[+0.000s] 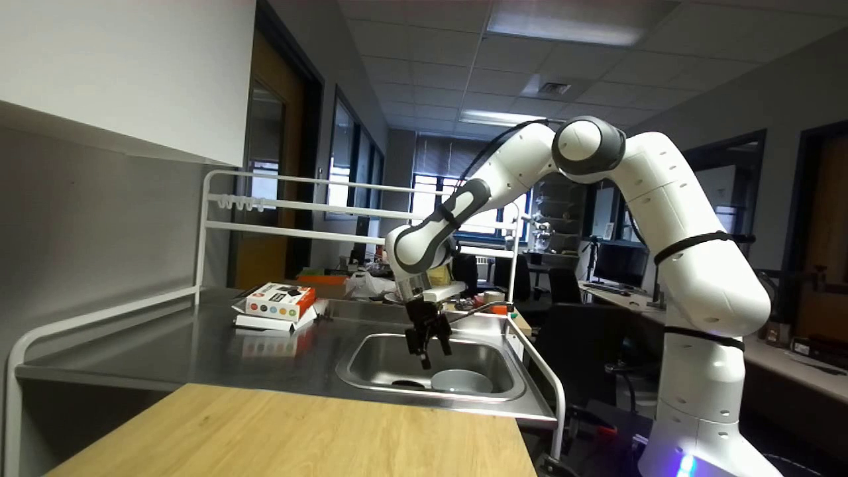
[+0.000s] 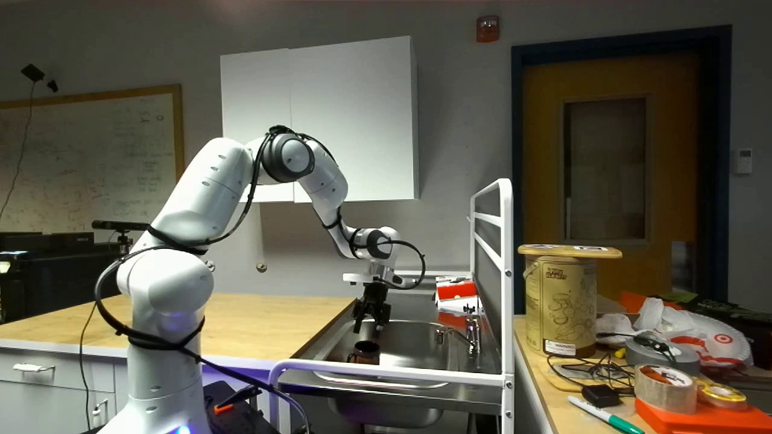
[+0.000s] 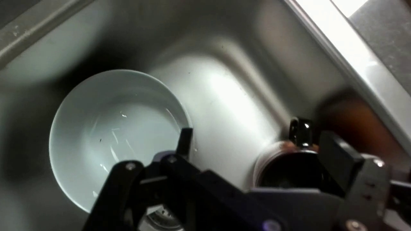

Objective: Pick up the cup from the sink and put it on the counter

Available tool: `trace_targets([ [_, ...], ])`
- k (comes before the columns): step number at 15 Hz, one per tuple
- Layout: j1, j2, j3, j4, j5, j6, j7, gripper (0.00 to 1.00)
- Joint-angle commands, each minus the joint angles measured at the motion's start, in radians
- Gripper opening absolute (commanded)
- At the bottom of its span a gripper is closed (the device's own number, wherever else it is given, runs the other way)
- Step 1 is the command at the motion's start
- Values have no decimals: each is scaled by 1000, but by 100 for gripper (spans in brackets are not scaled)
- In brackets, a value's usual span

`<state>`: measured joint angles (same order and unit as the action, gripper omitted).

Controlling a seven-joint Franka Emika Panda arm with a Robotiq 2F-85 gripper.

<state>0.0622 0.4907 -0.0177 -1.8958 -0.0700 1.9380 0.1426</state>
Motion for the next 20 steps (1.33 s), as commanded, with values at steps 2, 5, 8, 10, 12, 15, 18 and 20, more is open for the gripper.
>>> trace_targets([
  [2,18,89,1,16,-59,18,-11,100],
  [5,23,140,5,41,-61,27,-22,100],
  [8,20,158,7,56,-52,31,-40,100],
  [10,13,145,7,56,-47,31,-57,100],
  [12,7,132,6,59,-42,31,-64,100],
  [15,0,113,8,67,-36,46,-65,100],
  [18,-8,102,8,84,-22,70,-60,100],
  [20,-18,105,8,106,-9,73,-62,100],
])
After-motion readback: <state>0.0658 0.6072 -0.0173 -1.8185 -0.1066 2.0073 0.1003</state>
